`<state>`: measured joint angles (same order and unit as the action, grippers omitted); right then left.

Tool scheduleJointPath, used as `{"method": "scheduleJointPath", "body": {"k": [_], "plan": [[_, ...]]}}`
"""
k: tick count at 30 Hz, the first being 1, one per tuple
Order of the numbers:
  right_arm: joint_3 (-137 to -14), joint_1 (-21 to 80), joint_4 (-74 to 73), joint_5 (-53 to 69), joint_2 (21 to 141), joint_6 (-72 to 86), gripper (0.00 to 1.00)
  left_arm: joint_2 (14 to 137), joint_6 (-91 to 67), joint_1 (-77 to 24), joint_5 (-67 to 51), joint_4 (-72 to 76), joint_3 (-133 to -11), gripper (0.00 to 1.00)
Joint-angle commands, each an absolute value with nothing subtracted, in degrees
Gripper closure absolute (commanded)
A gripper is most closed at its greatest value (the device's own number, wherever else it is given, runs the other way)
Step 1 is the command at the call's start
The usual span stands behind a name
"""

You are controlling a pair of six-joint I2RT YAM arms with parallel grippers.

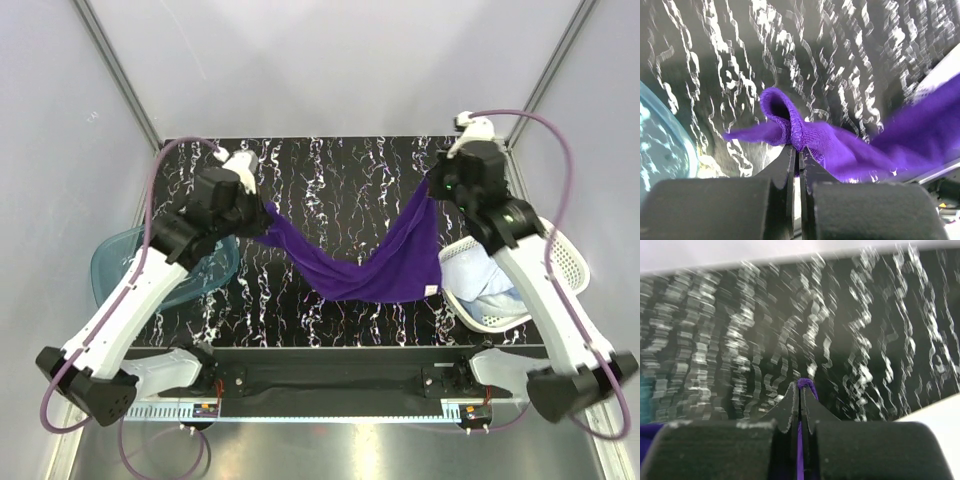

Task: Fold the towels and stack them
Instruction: Flatten out the crumpled towel

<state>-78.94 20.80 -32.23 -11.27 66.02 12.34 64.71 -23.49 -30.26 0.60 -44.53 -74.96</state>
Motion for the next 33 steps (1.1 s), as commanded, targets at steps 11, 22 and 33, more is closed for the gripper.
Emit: {"method": "scheduleJointPath", "body": {"k": [11, 22, 33], "plan": [[-85.1, 17.5, -36.9, -0.7, 92.2, 14.3, 0.46, 76.7, -34.8, -28.1, -19.1, -26.9, -62.5, 1.00], [-65.4, 20.0, -12.6, 24.9, 85.8, 10.7, 0.49, 102.0, -40.1, -25.0, -30.9, -21.8, -74.7, 0.97], [-64.1, 26.1, -5.7, 21.4, 93.4, 15.3, 0.50, 97.0, -29.9, -20.6, -21.3, -32.9, -75.3, 0.45]]}}
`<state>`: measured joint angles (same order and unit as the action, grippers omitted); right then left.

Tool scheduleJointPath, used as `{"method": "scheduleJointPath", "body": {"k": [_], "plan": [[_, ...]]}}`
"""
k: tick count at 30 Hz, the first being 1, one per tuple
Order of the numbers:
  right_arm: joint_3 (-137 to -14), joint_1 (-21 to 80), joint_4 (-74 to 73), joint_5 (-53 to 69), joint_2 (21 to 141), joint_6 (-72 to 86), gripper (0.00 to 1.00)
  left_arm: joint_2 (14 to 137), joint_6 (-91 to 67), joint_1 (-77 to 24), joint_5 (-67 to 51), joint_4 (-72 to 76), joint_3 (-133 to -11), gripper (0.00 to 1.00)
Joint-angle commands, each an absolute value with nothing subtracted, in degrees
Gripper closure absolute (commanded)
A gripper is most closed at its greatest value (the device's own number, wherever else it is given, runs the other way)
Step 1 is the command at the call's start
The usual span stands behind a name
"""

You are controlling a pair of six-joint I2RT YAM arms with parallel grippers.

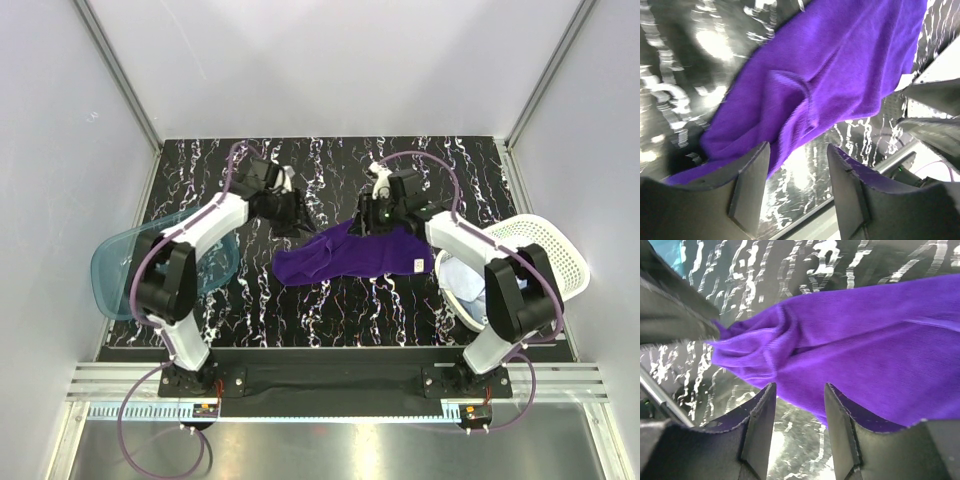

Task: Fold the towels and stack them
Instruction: Flatten out the crumpled towel

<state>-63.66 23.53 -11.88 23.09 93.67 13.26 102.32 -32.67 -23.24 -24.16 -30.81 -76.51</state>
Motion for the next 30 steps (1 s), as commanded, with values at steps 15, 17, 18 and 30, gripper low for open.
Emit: {"method": "scheduleJointPath", "body": {"k": [15, 17, 18, 30], "plan": [[-69.9, 36.3, -7.5, 8.9, 103.5, 17.6, 0.52, 91.5, -18.0, -19.5, -16.4, -35.7, -69.3, 0.37], [-70.1, 36.5, -7.5, 8.9, 104.3, 17.4, 0.52, 91.1, -17.0, -19.5, -15.7, -36.6, -69.5, 0.36], [-70.3, 36.6, -7.4, 9.0, 104.7, 17.4, 0.52, 91.0, -16.6, -19.6, -16.0, -36.6, -69.3, 0.35], [-68.2, 37.0, -5.0, 3.3, 105.9, 17.6, 0.82, 93.2, -9.8, -20.2, -24.2, -34.2, -69.4, 0.32]]}}
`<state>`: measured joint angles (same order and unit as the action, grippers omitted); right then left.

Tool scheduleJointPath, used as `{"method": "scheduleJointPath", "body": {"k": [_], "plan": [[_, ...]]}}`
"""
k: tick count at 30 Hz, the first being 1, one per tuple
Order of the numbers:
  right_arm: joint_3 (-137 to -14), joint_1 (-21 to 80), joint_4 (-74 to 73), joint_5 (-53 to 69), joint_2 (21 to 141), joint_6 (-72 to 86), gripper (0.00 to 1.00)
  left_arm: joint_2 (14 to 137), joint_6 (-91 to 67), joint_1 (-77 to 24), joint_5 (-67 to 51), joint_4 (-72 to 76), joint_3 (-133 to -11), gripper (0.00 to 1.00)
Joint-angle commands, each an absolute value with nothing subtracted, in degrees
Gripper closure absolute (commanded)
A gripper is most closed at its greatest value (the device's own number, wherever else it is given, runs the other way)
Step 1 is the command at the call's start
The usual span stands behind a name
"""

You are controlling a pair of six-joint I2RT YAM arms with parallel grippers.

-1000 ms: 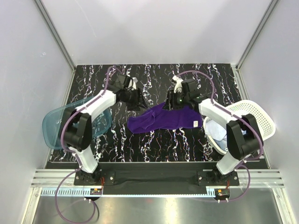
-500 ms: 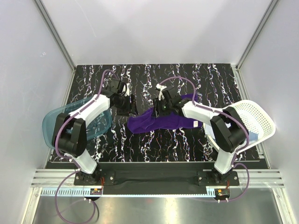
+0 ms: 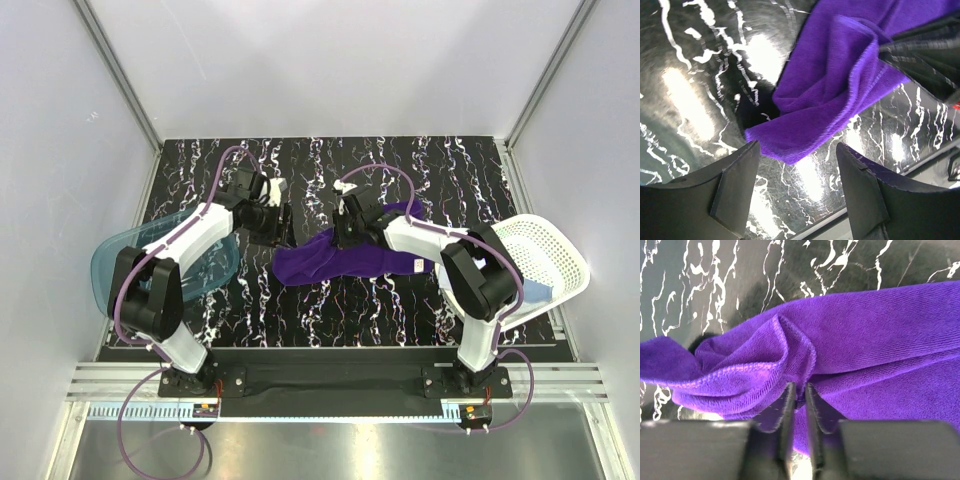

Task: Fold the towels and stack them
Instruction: Flatten out the crumpled towel

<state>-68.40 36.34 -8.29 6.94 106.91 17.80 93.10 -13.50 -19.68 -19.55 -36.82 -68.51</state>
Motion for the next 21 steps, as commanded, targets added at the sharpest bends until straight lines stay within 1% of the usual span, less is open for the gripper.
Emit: {"method": "scheduleJointPath", "body": {"k": [1, 3, 7, 9, 16, 18, 19, 21], "plan": [[-68.0, 36.9, -4.7, 3.3, 105.5, 17.2, 0.85, 94.0, -9.1, -20.3, -24.8, -34.5, -69.8, 0.32], [-67.4, 36.9, -4.7, 3.6, 104.9, 17.0, 0.92, 94.5, -8.3, -20.3, -26.3, -34.0, -69.9, 0.32], [-65.6, 36.9, -3.8, 3.9, 103.5, 16.1, 0.99, 95.4, -7.2, -20.5, -26.7, -33.7, -69.3, 0.32], [-64.7, 36.9, -3.6, 3.6, 103.2, 15.8, 1.00, 95.5, -6.4, -20.6, -26.3, -34.3, -69.2, 0.32], [-63.5, 36.9, -3.3, 3.2, 101.6, 15.0, 1.00, 95.5, -3.8, -21.5, -23.1, -35.6, -68.7, 0.35], [-63.5, 36.8, -3.3, 3.2, 101.3, 14.9, 1.00, 95.6, -3.4, -21.6, -22.8, -35.9, -68.6, 0.36], [-63.5, 36.8, -3.3, 3.2, 101.1, 14.9, 1.00, 95.6, -3.3, -21.8, -22.4, -36.0, -68.6, 0.42], [-63.4, 36.9, -3.4, 2.9, 101.0, 14.7, 1.00, 95.7, -3.3, -22.1, -21.8, -35.9, -68.6, 0.49]]}}
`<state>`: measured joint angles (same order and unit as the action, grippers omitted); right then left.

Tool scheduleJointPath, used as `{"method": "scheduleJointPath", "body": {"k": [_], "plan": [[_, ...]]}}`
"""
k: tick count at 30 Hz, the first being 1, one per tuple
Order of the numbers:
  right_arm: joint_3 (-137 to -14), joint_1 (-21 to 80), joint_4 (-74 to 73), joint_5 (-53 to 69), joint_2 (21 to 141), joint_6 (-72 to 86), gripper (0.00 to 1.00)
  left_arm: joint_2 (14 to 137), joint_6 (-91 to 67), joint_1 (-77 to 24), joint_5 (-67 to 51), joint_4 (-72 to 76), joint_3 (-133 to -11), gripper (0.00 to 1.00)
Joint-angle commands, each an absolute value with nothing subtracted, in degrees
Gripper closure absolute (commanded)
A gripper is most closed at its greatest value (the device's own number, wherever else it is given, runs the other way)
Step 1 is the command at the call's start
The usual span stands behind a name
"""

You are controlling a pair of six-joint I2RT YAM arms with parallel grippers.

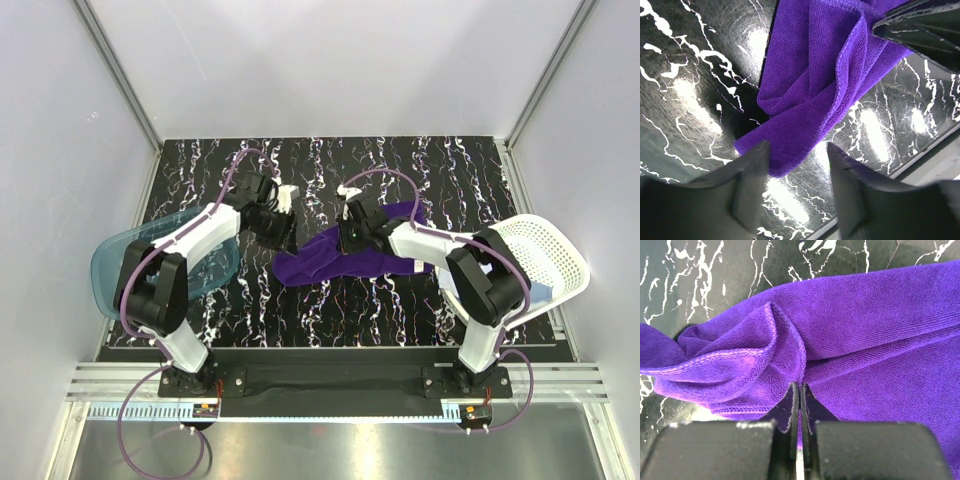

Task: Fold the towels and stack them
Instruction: Flatten out the crumpled towel

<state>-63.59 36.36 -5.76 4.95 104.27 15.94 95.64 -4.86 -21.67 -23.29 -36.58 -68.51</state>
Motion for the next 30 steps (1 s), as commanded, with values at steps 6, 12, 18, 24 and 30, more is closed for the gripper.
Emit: {"method": "scheduleJointPath", "body": {"k": [6, 12, 18, 24, 30], "plan": [[-65.2, 36.7, -6.8, -0.2, 100.0, 14.0, 1.00, 96.1, -4.8, -23.0, -19.1, -37.3, -69.6, 1.00], [-75.6, 35.4, -22.3, -14.1, 94.4, 10.0, 1.00, 89.2, -11.5, -22.9, -3.4, -43.1, -78.2, 1.00], [-80.3, 34.5, -30.0, -19.4, 85.4, 6.8, 1.00, 86.1, -16.3, -22.1, 9.5, -51.9, -83.3, 1.00], [-81.7, 34.2, -33.4, -23.6, 78.8, 5.9, 1.00, 82.2, -14.1, -22.1, 5.2, -49.1, -81.6, 1.00], [-88.3, 34.2, -32.8, -20.5, 71.0, 3.3, 1.00, 73.7, -14.9, -22.1, -9.3, -45.3, -87.4, 1.00]]}}
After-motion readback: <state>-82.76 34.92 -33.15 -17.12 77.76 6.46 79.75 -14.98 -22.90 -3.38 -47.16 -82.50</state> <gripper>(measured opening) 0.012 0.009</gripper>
